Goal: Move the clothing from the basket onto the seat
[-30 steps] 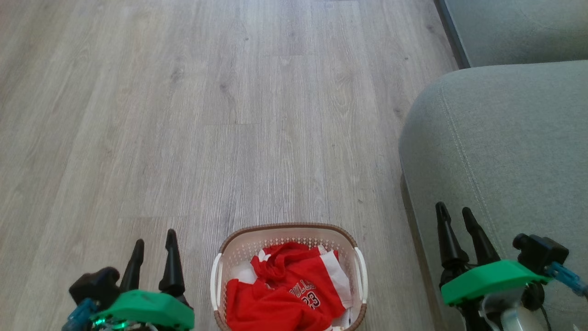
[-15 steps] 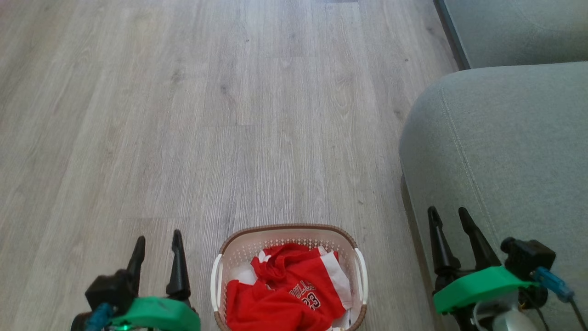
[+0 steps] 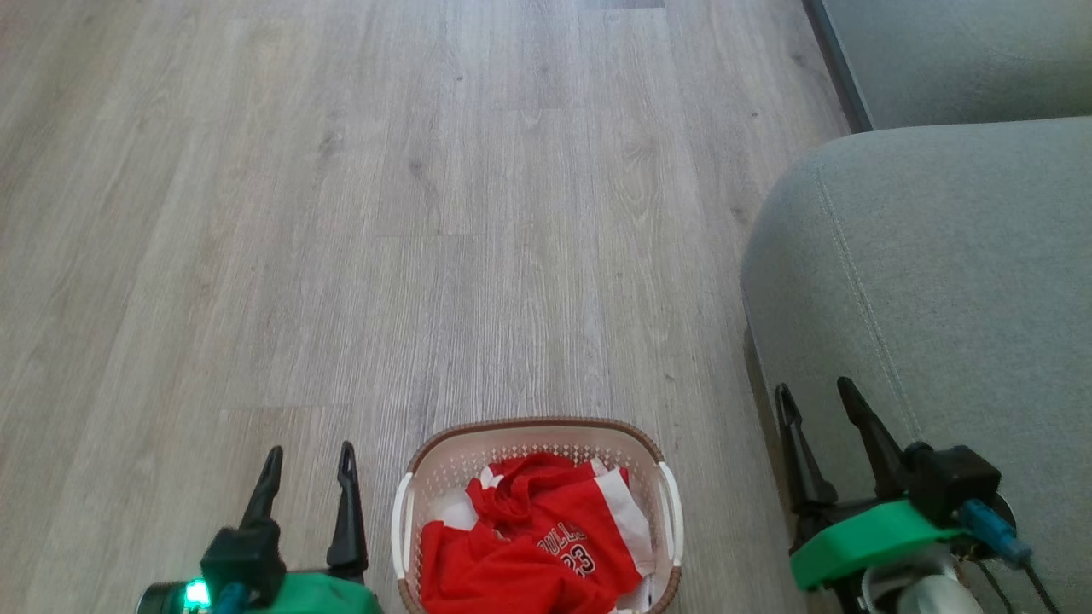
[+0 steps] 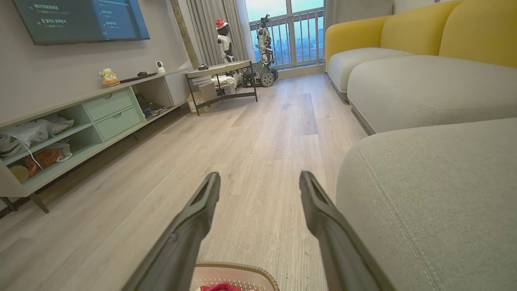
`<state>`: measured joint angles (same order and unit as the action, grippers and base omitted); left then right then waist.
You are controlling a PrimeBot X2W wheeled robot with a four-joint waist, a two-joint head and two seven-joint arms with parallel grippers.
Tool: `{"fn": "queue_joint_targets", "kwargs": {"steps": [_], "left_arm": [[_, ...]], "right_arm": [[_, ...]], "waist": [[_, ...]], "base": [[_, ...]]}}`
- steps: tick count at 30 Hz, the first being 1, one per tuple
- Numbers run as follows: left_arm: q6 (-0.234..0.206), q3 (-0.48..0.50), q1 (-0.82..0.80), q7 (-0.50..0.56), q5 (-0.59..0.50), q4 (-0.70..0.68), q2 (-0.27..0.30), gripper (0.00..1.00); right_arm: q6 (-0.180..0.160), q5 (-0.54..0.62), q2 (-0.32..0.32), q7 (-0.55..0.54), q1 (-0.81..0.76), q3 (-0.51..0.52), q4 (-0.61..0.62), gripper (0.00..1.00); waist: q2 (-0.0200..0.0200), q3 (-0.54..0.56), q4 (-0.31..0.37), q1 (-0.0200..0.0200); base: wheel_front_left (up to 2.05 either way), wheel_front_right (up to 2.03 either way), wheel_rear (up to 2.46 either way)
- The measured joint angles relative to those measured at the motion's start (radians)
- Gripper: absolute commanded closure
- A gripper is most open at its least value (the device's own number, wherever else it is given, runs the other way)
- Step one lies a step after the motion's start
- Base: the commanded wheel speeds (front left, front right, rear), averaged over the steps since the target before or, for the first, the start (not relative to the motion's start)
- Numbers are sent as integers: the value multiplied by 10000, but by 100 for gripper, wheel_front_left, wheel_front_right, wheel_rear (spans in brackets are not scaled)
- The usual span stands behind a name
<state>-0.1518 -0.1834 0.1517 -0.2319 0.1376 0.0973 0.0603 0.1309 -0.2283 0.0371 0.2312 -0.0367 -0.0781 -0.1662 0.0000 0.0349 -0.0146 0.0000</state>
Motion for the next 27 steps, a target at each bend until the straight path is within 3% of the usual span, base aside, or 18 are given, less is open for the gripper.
{"fn": "queue_joint_targets", "kwargs": {"steps": [7,27], "left_arm": [[-82,-17,32,-161,-719,67,-2,0],[288,42,245,-161,-433,366,-35,0]], "right_arm": [[0,765,2,171,-2,-153,0,0],[0,790,6,173,-199,-190,-98,0]], "waist": [[0,30,-3,0],[0,183,-10,0]], "base": [[0,0,0],[0,0,0]]}}
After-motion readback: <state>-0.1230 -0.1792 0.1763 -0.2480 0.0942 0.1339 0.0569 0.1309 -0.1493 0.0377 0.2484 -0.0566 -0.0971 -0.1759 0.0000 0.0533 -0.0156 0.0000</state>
